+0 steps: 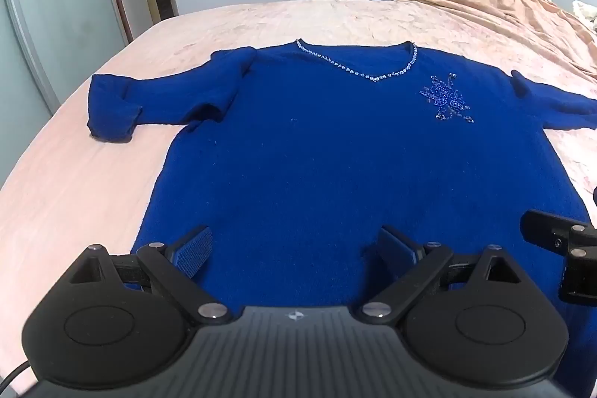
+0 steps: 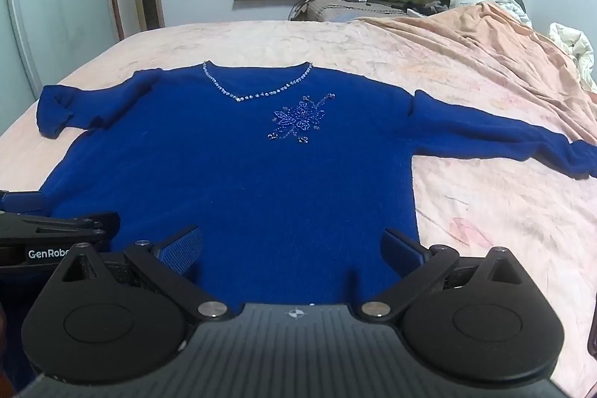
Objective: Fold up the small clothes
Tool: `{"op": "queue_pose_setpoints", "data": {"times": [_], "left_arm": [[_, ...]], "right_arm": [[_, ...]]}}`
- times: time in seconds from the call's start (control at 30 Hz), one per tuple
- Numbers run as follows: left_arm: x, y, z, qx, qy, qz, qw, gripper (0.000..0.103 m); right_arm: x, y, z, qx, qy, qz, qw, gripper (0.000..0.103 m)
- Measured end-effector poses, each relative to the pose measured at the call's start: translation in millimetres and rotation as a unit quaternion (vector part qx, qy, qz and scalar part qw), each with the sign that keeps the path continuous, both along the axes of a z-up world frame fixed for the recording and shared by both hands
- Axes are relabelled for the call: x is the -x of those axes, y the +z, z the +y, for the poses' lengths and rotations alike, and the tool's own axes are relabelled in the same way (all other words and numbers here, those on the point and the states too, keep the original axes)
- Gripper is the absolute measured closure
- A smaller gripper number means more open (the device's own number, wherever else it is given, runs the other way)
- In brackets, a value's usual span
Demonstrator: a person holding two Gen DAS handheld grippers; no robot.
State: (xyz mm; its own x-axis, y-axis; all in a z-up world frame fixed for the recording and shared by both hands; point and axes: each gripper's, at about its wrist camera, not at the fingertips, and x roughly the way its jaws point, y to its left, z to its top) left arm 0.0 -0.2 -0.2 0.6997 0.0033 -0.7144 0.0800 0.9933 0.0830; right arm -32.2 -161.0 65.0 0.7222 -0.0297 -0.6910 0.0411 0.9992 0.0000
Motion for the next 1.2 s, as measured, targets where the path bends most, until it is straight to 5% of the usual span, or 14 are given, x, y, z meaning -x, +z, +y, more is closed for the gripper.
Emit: {"op": "queue_pose_setpoints", "data": {"times": [1.2], "left_arm": [[4.9, -0.4, -5.9, -0.006, -0.002, -0.002, 1.0, 0.007]], "right_arm": [[6.5, 1.6, -8.1, -0.028, -0.009, -0.002, 1.0, 0.0]]}}
